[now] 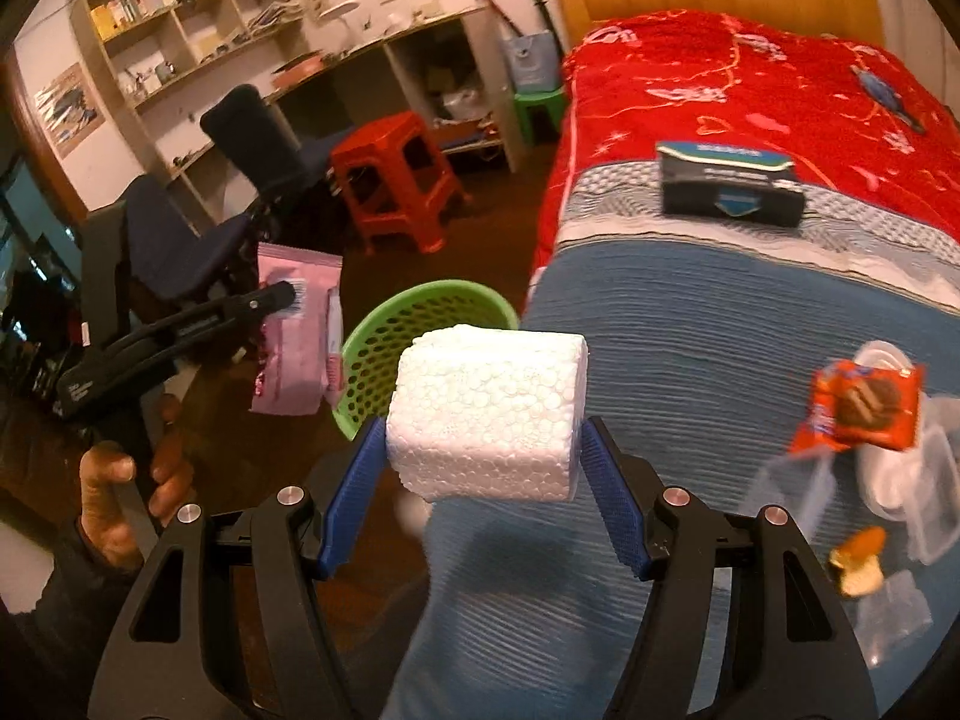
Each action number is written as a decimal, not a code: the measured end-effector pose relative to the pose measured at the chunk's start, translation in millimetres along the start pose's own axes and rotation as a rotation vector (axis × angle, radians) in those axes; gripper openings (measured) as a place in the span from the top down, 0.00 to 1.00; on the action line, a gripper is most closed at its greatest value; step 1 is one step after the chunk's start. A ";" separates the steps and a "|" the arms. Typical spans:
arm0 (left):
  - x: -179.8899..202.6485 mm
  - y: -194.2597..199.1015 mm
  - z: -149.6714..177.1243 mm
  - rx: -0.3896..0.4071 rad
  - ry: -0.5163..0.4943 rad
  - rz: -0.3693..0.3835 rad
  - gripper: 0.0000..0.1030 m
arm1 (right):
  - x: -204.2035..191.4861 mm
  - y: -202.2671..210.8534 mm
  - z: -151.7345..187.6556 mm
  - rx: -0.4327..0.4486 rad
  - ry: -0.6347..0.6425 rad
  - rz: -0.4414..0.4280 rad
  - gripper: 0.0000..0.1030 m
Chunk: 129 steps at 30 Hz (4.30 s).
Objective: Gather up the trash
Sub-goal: 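Carry the pink packet and foam block over the green wastebasket with both tools, then open both tools to drop the packet and foam block into the wastebasket, then move both tools back to the remaining trash on the blanket, then grasp the clear plastic tray with the left tool while the right tool grasps the crumpled tissue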
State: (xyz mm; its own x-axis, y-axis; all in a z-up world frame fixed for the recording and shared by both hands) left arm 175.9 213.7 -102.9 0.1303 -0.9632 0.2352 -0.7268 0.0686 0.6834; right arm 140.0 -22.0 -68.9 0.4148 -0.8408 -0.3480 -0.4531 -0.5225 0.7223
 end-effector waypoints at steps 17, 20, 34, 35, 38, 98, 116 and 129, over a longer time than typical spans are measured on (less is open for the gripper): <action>-66.7 -58.1 8.1 -0.095 0.035 -0.090 0.95 | -45.2 -77.4 -7.7 -0.112 0.056 -0.022 0.36; -78.2 -73.6 12.9 -0.123 0.044 -0.102 0.94 | -53.9 -100.8 -12.3 -0.139 0.060 -0.026 0.35; -113.7 -95.5 27.3 -0.147 0.122 -0.115 0.65 | -77.6 -168.6 -51.0 -0.161 -0.017 -0.087 0.23; -115.1 -94.7 28.1 -0.146 0.124 -0.118 0.65 | -77.6 -171.5 -53.7 -0.161 -0.031 -0.098 0.23; -117.4 -94.2 29.9 -0.154 0.130 -0.124 0.62 | -77.6 -172.7 -59.1 -0.155 -0.044 -0.099 0.23; 251.7 -9.9 84.3 -0.154 -0.371 0.225 0.25 | 308.3 135.1 61.4 0.192 -0.494 0.348 0.18; 314.8 -56.8 128.9 -0.272 -0.562 0.280 0.52 | 347.4 97.2 52.4 0.128 -0.555 0.332 0.49; 305.9 -36.9 124.6 -0.240 -0.527 0.344 0.95 | 319.7 145.1 49.4 0.230 -0.509 0.353 0.52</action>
State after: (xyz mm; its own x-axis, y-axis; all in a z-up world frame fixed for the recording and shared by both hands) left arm 158.5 -115.9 -142.3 -0.4728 -0.8700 0.1401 -0.4897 0.3916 0.7790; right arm 167.8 -373.6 -104.9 -0.1885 -0.8997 -0.3937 -0.6743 -0.1729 0.7179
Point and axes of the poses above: each gripper's, at about its wrist camera, not at the fingertips, and y roughly against the way its jaws point, x to its right, z to its underside, the point moved 5 cm from there along -y, roughly the way its jaws point, and after that the axes turned 6 degrees about -y, right-handed, at the moved point
